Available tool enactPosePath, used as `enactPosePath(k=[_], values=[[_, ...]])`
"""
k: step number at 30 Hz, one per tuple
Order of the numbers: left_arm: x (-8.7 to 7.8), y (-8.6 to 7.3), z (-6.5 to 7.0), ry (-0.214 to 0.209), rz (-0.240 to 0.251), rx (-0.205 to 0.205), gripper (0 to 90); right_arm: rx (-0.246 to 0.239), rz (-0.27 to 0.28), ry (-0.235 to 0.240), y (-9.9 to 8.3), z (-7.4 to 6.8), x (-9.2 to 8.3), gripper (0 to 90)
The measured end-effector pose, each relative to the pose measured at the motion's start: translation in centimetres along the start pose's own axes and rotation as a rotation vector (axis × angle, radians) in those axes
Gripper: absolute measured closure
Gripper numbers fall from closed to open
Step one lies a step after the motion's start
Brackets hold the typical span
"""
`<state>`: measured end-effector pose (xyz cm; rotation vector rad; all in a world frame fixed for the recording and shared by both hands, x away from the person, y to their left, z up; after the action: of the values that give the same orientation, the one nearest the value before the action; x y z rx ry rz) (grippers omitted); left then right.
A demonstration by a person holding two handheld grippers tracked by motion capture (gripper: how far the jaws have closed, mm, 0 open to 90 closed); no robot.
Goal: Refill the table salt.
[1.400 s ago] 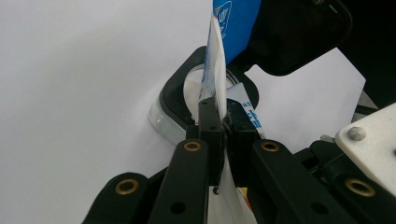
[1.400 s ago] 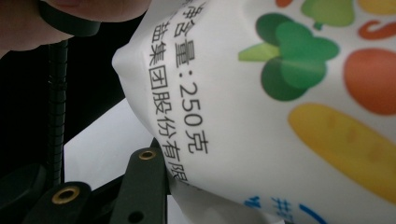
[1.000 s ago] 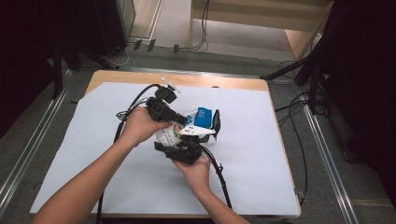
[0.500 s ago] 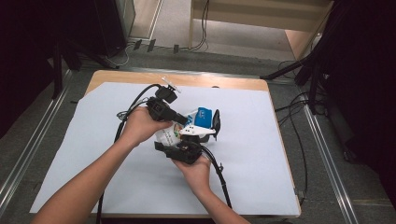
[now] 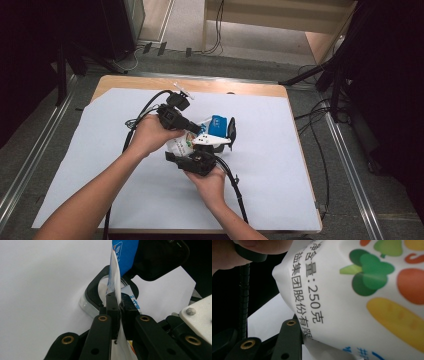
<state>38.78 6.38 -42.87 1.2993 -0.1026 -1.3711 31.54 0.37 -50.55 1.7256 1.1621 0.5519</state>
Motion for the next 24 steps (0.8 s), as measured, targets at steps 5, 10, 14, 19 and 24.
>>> enactPosePath(k=[5, 10, 14, 19, 24], values=[[-0.02, 0.0, 0.02, 0.0, -0.002, 0.004, 88.3, 0.002, 0.0, 0.001, 0.01, -0.03, -0.02, 65.1], [0.01, 0.0, 0.04, 0.0, -0.002, 0.008, 88.2, 0.001, 0.001, 0.001, 0.02, -0.03, -0.02, 65.2], [0.0, -0.01, 0.06, 0.0, -0.001, 0.008, 88.2, 0.001, 0.001, 0.001, 0.01, -0.03, -0.02, 65.2], [-0.06, 0.02, 0.09, 0.001, -0.002, 0.006, 88.1, 0.007, 0.005, 0.006, 0.05, -0.09, -0.02, 65.1], [-0.04, 0.01, 0.11, 0.003, 0.0, 0.008, 88.1, 0.007, 0.005, 0.006, 0.07, -0.1, -0.04, 65.1]])
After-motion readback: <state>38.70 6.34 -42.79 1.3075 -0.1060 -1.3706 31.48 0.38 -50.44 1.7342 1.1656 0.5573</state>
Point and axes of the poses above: each handheld gripper's, and its own axes: x roughly forward along the jaws, y roughly out of its top, z roughly to its right, the point moved 5 cm from there along x, roughly forward along the jaws, and after that the axes turned 14 degrees about z, right-handed, at the moved point
